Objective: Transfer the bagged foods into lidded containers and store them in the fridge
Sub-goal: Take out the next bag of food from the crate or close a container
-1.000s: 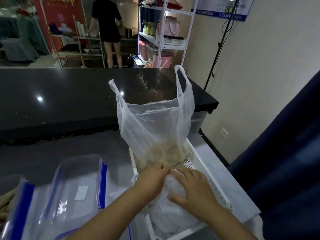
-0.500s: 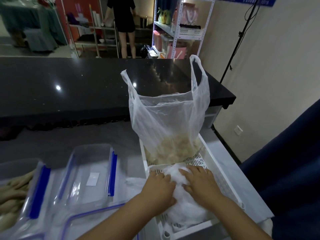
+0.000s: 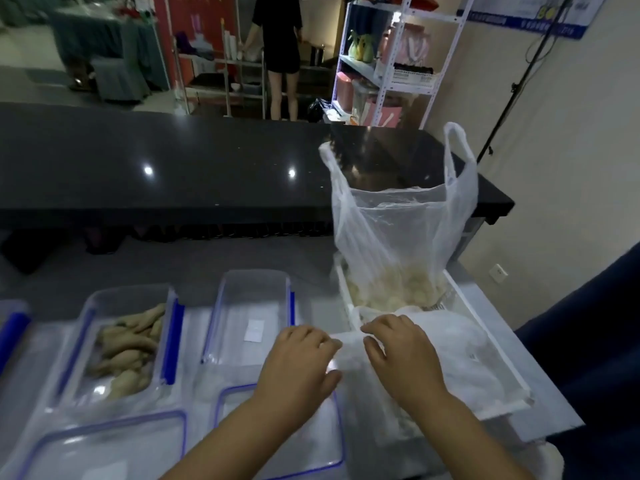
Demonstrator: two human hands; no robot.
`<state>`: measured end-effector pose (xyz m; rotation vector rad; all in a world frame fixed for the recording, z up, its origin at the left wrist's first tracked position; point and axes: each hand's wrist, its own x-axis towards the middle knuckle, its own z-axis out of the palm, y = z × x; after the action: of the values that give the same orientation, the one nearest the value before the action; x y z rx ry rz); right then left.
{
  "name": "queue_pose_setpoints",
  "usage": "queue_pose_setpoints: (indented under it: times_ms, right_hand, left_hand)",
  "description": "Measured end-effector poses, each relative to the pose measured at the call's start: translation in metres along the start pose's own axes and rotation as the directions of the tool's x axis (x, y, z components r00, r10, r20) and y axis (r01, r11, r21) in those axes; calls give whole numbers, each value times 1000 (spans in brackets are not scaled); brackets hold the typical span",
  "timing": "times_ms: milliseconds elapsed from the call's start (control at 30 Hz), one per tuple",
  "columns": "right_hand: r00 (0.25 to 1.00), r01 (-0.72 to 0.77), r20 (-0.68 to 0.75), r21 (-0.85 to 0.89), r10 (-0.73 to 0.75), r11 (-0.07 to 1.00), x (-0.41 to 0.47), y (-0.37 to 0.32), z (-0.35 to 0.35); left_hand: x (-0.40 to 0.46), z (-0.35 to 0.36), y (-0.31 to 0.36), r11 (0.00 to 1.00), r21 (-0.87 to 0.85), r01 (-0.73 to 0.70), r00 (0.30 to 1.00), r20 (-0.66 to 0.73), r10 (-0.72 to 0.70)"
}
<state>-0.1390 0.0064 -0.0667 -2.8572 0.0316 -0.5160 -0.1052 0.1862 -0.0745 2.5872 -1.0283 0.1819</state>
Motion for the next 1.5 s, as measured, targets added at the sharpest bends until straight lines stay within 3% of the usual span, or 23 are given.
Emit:
queue_pose_setpoints:
  times_ms: [67, 200, 300, 400, 667, 767, 933, 1033, 1133, 1233, 1333, 1400, 1500]
  right_hand:
    - [1000, 24, 0, 73, -24, 997, -6, -39, 11]
    - [993, 84, 67, 130, -93, 988, -25, -117, 38]
    - [989, 71, 112, 196, -94, 978, -40, -161, 56]
    - [977, 6, 204, 245, -57, 970, -57, -194, 67]
    - [940, -155, 334, 242, 68, 958, -84, -245, 71]
    - [932, -198, 347, 257, 101, 946, -86, -250, 69]
    - [932, -272, 326, 333, 160, 903, -80, -249, 66]
    - [930, -342, 287, 438, 232, 831, -68, -251, 66]
    - [912, -407, 299, 585, 279, 702, -54, -258, 67]
    - [894, -446, 365, 666, 260, 597, -35, -270, 71]
    - [892, -438, 405, 661, 201, 610, -12, -285, 80]
    - [896, -413, 423, 677, 137, 609, 4, -294, 86]
    - [901, -402, 419, 710, 111, 579, 27, -300, 98]
  left_hand:
    - [-39, -14, -32, 996, 15, 93, 996, -12, -93]
    - [-129, -35, -88, 937, -55, 345, 933, 131, -336]
    - [-185, -46, -115, 911, -12, 413, 897, 176, -405]
    - [-226, -47, -133, 925, 36, 379, 866, 339, -368]
    - [-266, -57, -153, 972, 169, 164, 788, 571, -232]
    - [-269, -64, -154, 983, 147, 107, 830, 531, -170]
    - [-253, -96, -149, 983, 14, 185, 923, 341, -178]
    - [-239, -114, -146, 981, 72, 181, 964, 184, -191]
    - [-226, -130, -148, 951, -65, 301, 953, 3, -301]
    - [-211, -139, -161, 796, -422, 433, 821, -179, -542]
    - [-188, -136, -180, 384, -842, 379, 611, -84, -787]
    - [-173, -130, -194, 212, -910, 357, 509, -1, -861]
    - [-159, -121, -212, 169, -892, 420, 442, 38, -896]
